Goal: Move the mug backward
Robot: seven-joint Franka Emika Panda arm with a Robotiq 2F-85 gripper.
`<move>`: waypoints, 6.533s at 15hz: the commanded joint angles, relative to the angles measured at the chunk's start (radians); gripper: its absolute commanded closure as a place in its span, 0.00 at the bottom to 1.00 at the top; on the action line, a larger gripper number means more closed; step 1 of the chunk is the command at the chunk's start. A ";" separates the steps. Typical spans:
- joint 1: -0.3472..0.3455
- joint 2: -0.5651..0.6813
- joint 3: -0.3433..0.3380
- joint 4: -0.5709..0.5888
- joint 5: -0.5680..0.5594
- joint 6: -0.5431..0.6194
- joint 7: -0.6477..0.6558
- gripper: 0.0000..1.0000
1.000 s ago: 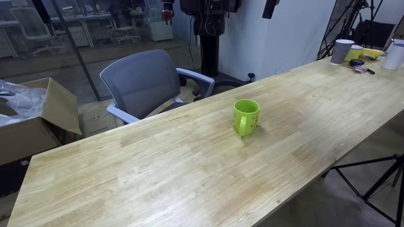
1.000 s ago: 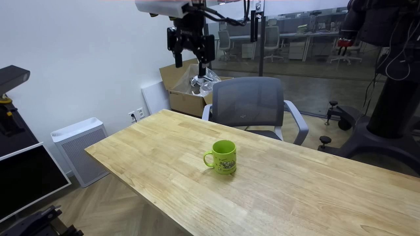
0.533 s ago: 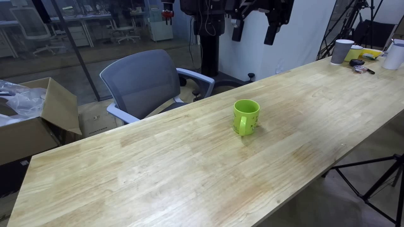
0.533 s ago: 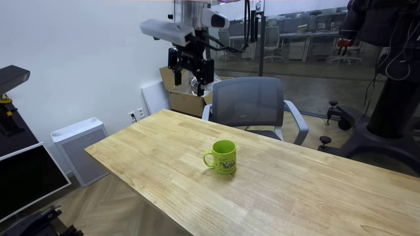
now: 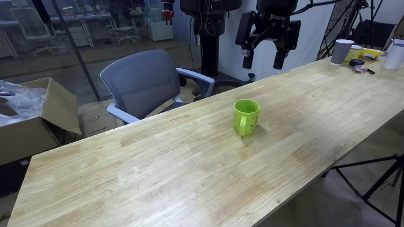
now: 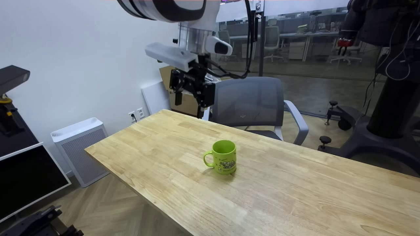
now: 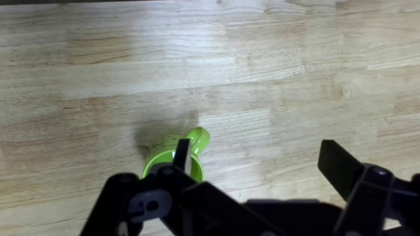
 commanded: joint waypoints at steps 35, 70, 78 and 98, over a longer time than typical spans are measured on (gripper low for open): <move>0.012 0.127 -0.061 0.028 -0.338 0.131 0.226 0.00; 0.001 0.438 -0.085 0.265 -0.289 0.231 0.216 0.00; -0.013 0.452 -0.079 0.261 -0.243 0.239 0.209 0.00; -0.011 0.500 -0.099 0.262 -0.237 0.258 0.230 0.67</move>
